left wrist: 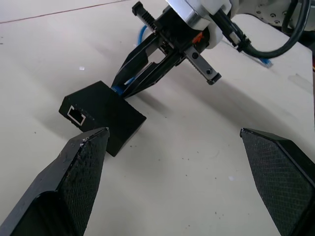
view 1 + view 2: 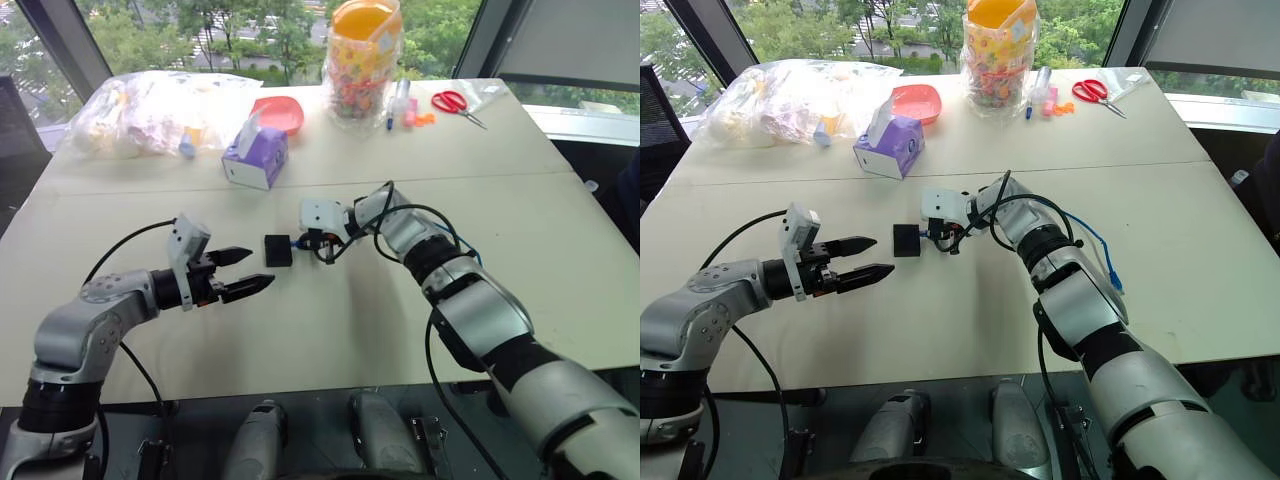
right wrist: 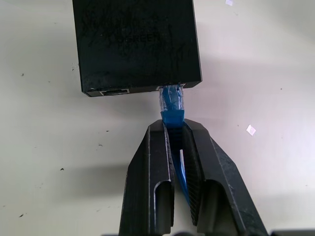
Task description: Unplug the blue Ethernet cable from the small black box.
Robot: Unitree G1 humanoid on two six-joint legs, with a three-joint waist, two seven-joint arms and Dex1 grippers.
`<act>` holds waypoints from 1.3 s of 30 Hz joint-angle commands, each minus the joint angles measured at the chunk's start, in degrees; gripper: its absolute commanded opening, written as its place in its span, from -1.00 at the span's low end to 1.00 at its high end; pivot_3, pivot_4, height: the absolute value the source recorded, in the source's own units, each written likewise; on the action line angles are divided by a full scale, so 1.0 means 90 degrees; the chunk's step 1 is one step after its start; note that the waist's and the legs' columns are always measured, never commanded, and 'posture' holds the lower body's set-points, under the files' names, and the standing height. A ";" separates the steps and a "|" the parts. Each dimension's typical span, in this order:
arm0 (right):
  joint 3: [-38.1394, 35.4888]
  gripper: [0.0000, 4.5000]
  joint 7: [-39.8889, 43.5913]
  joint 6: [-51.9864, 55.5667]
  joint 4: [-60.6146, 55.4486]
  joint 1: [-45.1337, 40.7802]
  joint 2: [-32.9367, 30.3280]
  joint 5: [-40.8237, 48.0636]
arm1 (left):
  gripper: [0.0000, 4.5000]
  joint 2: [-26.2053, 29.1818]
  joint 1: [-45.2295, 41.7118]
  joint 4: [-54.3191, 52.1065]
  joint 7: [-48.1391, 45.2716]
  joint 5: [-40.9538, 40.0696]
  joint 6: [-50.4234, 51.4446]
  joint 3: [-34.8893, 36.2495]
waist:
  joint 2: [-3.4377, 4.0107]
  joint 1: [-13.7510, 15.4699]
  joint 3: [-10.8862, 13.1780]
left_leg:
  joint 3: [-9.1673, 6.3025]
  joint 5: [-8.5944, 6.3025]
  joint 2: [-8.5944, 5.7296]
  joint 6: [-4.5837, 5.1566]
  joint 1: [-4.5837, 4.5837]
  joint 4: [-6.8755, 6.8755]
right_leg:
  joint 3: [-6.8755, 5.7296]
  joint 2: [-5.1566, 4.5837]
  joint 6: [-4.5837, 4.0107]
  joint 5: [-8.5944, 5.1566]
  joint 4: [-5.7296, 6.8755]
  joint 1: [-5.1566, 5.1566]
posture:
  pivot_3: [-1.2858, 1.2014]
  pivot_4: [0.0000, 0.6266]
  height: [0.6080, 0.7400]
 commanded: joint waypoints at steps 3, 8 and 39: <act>-0.0016 -0.98 -0.0946 -0.0733 -0.2140 0.0985 -0.0983 -0.0600 | 1.00 0.0094 -0.0505 0.0343 -0.0206 -0.0100 0.0027 0.0026 | 0.0002 0.0103 0.0001 | -0.0008 0.0000 -0.0004 0.0000 -0.0003 0.0005 | -0.0003 -0.0001 0.0003 -0.0002 -0.0006 0.0007 | 0.03 -0.52 1.00; -0.0500 -0.98 -0.2192 -0.1297 -0.4361 0.2018 -0.1850 -0.1080 | 1.00 0.0003 -0.0959 0.0655 -0.0355 -0.0308 0.0306 -0.0018 | 0.0000 0.0159 0.0001 | -0.0006 0.0000 -0.0007 0.0000 -0.0020 0.0003 | -0.0002 -0.0005 0.0005 -0.0003 -0.0009 -0.0007 | 0.03 -0.52 1.00; -0.0937 -1.00 -0.2981 -0.1309 -0.7543 0.3406 -0.2390 -0.1685 | -0.79 -0.0969 -0.2400 0.1838 -0.1068 -0.0031 0.0066 -0.0763 | -0.0006 0.0163 0.0002 | -0.0001 0.0001 -0.0003 0.0001 -0.0020 0.0008 | -0.0001 -0.0004 0.0004 -0.0003 -0.0013 -0.0001 | 0.03 -0.52 1.00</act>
